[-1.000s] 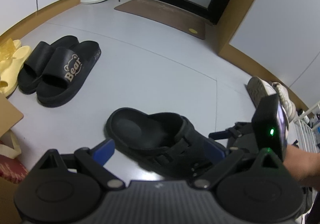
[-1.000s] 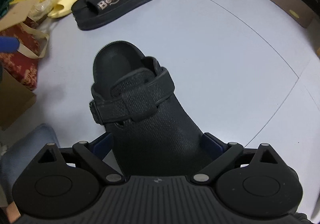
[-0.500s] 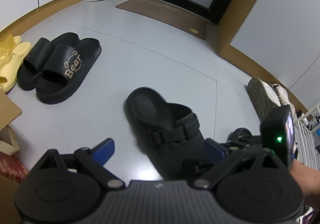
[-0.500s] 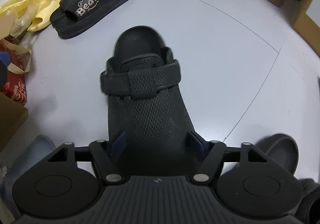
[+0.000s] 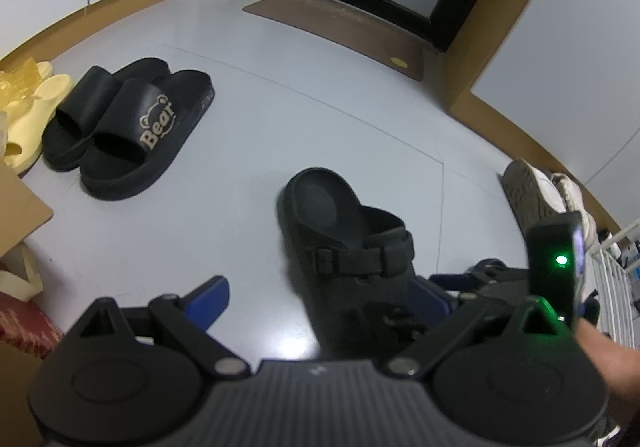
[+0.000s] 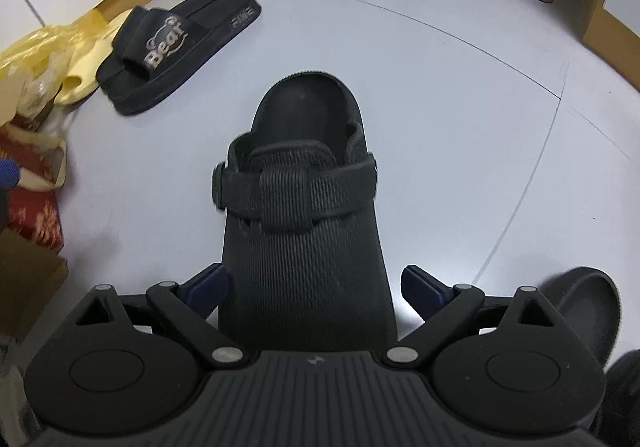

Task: Organize scattered shoes
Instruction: 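Carry the knit clog and lower it beside the other clog with the right tool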

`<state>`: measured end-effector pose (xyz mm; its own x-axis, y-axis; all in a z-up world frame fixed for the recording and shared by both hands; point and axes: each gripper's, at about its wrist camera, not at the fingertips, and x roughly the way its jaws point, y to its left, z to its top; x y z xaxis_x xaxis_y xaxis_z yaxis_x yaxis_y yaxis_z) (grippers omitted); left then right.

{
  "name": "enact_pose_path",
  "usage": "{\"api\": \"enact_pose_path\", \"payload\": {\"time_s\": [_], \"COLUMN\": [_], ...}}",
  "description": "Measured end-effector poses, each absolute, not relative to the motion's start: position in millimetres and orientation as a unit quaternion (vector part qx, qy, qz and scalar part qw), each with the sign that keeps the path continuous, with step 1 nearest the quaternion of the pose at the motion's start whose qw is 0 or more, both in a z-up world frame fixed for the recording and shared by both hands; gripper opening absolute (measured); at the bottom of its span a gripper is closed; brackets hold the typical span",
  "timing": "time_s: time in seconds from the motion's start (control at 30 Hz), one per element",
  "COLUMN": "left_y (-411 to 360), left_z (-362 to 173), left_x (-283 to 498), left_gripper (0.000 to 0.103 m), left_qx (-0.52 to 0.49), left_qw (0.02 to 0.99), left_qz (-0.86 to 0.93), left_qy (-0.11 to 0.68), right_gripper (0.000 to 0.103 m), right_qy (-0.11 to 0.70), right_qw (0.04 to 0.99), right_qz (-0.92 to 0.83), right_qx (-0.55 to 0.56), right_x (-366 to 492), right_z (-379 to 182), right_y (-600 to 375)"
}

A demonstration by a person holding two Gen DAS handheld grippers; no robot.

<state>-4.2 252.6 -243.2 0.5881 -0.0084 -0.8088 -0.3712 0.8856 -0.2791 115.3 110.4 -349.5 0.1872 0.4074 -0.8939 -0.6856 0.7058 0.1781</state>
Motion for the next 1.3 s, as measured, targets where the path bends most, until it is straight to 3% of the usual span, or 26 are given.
{"api": "enact_pose_path", "payload": {"time_s": [0.33, 1.3], "left_y": [253.5, 260.7], "left_z": [-245.2, -245.6], "left_x": [-3.6, -6.7], "left_gripper": [0.097, 0.097], "left_qx": [-0.213, -0.23], "left_qw": [0.864, 0.864], "left_qz": [0.105, 0.113], "left_qy": [0.445, 0.434], "right_gripper": [0.086, 0.088], "right_qy": [0.514, 0.546], "right_qw": [0.806, 0.834], "right_qz": [0.281, 0.069], "right_qx": [-0.083, 0.039], "right_x": [94.4, 39.3], "right_z": [-359.4, -359.2], "right_y": [108.2, 73.1]}}
